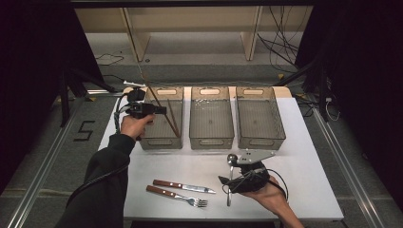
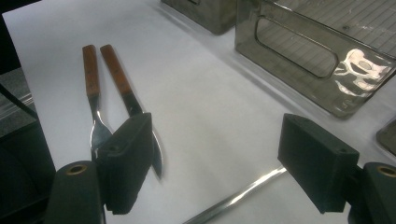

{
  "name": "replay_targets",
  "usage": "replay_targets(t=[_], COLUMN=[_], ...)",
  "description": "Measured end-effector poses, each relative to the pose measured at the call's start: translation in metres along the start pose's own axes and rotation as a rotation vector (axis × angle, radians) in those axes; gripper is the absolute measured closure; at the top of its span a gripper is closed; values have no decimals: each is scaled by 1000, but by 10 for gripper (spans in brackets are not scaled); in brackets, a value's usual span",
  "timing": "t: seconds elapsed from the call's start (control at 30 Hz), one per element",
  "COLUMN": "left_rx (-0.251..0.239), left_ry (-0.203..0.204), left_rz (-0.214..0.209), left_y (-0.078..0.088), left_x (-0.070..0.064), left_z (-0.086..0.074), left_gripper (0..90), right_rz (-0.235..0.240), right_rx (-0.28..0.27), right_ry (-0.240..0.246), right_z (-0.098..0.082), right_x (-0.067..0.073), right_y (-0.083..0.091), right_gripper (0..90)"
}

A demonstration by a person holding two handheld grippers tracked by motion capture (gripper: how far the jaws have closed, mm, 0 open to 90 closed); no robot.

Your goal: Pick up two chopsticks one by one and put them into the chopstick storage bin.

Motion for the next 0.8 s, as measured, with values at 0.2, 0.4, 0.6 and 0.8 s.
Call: replay_targets(t=[0.2, 0.4, 0.6, 0.8], left_rx=[31, 59, 83, 103], left_ry=[20, 27, 32, 30], left_rz=[10, 14, 13, 30], left_y=[-10, -17, -22, -25], left_x=[6, 10, 11, 13], left_z=[-6, -13, -17, -20], left_gripper=[832, 832, 829, 799], right_rz=[1, 1, 1, 2], right_rx=[-2, 0, 1, 0], right_ry=[-5, -3, -5, -3], right_z=[0, 0, 0, 0], right_x=[0, -1, -1, -1], right_y=[0, 0, 1, 1], right_gripper=[272, 273, 273, 273])
Point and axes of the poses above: each handheld gripper's, and its own axes: y roughly backward along the jaws, z roughly out of its top, x roughly to its left, the point moved 8 cm from there along -y, roughly forward along the jaws, and after that the axes turned 6 degrees about -z, right-handed, at the moved point
